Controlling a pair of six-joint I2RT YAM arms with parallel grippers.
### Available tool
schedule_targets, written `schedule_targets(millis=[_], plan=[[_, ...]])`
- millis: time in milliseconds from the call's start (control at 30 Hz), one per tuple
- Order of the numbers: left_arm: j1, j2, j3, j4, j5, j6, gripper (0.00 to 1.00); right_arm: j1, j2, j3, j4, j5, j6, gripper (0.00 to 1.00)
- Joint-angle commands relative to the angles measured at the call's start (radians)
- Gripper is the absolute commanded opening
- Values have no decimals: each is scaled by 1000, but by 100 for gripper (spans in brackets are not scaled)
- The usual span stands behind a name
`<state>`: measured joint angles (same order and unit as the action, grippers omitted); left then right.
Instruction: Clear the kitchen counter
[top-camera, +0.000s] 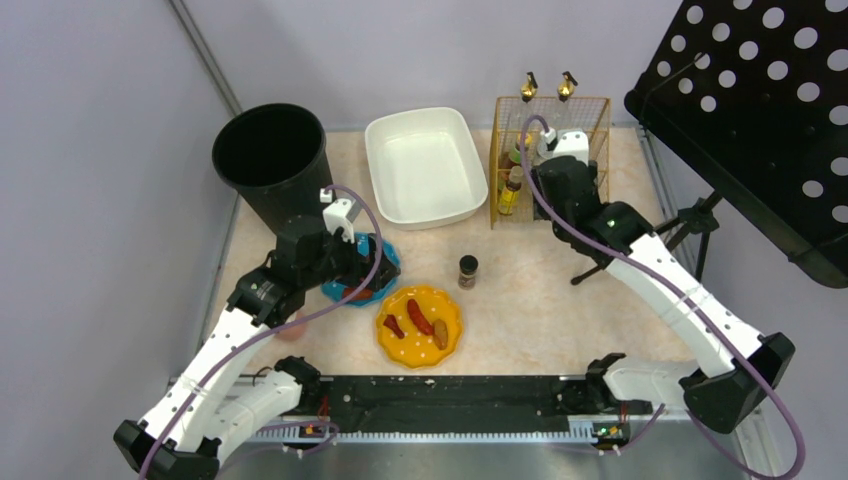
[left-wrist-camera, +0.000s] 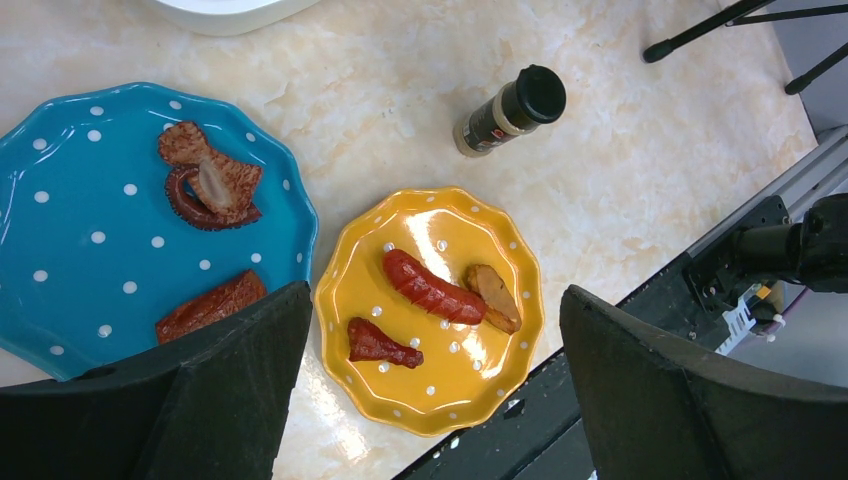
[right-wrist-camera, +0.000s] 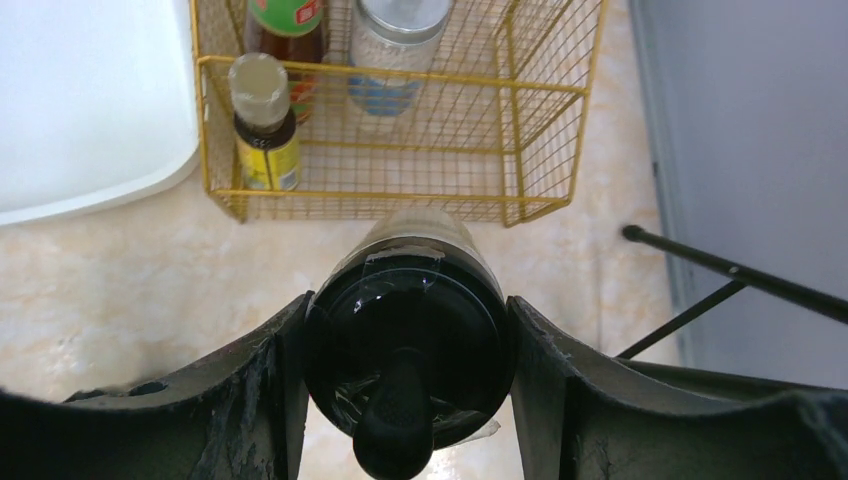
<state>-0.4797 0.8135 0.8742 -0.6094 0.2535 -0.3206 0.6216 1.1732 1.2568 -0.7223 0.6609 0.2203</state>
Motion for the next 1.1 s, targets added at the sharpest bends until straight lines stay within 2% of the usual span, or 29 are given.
schedule_targets(millis=[0,200,433,833,1067], plan=[[-5,-9,1,16,3,0,98,-24,31,96,151,94,-114,0],[-6,-14,0,16,1,0,99,-72,74,87,307,120,-211,0],[-9,-16,1,16,0,2,98,-99,100,-8,605,150,-423,0],[-16,-18,1,14,-5,2,99,-172,257,22,800,154,-534,0],[-20,-19,1,13,-5,3,99,-238,312,11,869,99,-525,0]])
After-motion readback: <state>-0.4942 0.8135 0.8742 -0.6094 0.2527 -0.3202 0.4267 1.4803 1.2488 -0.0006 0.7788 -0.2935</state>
